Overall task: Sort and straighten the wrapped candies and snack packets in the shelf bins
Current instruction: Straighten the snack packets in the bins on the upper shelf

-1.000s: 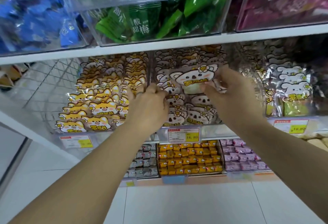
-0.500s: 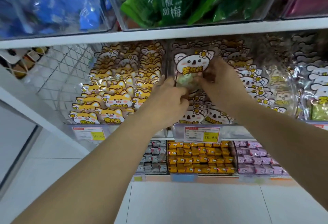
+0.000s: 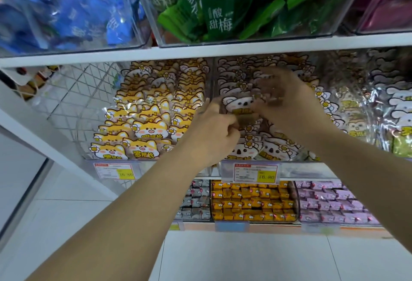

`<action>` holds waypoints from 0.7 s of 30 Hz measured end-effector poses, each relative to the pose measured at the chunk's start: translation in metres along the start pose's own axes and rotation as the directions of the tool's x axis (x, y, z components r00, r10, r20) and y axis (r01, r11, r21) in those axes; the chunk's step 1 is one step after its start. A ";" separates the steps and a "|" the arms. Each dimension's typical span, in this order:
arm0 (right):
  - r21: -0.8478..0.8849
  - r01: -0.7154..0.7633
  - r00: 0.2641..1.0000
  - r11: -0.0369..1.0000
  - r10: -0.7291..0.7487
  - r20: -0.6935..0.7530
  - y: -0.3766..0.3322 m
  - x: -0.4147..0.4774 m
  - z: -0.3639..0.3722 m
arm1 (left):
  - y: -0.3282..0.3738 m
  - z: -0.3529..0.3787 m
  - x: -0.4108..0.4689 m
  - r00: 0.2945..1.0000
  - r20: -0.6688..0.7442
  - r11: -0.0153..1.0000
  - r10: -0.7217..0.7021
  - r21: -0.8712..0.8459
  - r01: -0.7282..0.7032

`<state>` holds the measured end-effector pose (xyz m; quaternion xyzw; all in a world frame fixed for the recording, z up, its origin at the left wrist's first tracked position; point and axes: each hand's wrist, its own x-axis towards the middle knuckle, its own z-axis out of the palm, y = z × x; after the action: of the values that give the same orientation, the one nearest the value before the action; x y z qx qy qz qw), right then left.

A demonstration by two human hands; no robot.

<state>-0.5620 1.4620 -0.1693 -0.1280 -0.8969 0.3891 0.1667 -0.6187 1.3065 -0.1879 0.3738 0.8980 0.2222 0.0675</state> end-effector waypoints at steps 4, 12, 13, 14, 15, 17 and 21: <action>-0.222 0.156 0.987 0.963 -0.145 0.064 0.003 0.003 0.003 | -0.001 0.002 0.001 1.000 -0.009 0.999 0.015 -0.037 -0.016; -0.358 0.209 0.973 0.910 -0.157 0.168 0.008 0.016 0.019 | -0.003 0.006 0.003 1.000 -0.006 1.000 0.006 -0.016 -0.006; -0.360 0.218 0.969 0.907 -0.158 0.189 0.007 0.016 0.017 | -0.004 0.006 0.003 1.000 -0.010 1.000 0.016 -0.008 -0.016; -0.363 0.228 0.964 0.904 -0.156 0.217 0.006 0.016 0.013 | -0.005 0.006 0.002 1.000 -0.019 1.000 0.025 -0.003 -0.025; -0.369 0.233 0.958 0.900 -0.147 0.248 0.005 0.015 0.010 | -0.005 0.006 0.001 0.999 -0.043 0.999 0.032 -0.006 -0.032; -0.388 0.230 0.947 0.892 -0.112 0.302 0.005 0.014 0.005 | -0.005 0.004 0.001 0.990 -0.134 0.999 0.037 -0.022 -0.041; -0.409 0.227 0.936 0.884 -0.082 0.343 0.006 0.013 0.005 | 0.005 -0.002 0.011 0.948 -0.315 0.995 -0.048 -0.095 0.019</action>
<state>-0.5751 1.4672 -0.1739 -0.0257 -0.9839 0.1758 0.0183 -0.6235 1.3168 -0.1831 0.3147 0.8923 0.3188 -0.0566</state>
